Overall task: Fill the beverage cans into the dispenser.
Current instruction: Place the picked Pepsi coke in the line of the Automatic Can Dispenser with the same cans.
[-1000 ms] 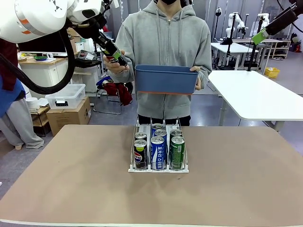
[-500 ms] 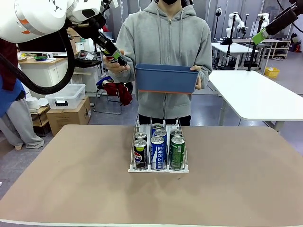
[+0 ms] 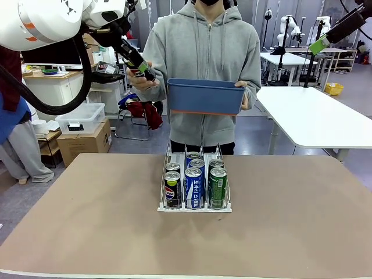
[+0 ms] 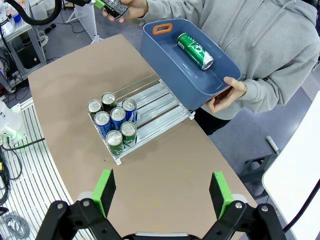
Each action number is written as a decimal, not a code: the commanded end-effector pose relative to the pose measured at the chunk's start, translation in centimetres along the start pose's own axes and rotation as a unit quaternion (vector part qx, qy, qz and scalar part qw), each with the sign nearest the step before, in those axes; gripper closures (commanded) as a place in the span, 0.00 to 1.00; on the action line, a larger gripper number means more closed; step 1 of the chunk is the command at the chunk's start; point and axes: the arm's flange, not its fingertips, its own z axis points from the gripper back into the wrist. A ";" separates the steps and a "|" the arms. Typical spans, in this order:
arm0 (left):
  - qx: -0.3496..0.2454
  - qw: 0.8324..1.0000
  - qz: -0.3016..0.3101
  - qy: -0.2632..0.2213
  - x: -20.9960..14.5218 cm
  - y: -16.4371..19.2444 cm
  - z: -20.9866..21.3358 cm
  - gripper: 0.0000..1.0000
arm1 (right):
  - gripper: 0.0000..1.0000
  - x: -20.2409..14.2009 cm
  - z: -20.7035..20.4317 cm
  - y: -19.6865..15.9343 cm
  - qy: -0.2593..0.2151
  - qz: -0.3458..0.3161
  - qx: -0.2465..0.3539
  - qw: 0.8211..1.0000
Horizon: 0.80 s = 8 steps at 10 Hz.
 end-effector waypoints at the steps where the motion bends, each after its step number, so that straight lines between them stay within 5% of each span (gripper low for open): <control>1: 0.000 1.000 -0.003 -0.001 -0.2 0.2 0.0 1.00 | 0.00 -0.1 0.0 -0.1 0.003 0.002 -0.002 1.000; 8: 0.000 1.000 -0.003 -0.001 -0.2 0.2 0.0 1.00 | 0.00 -0.1 0.0 -0.1 0.003 0.002 -0.002 1.000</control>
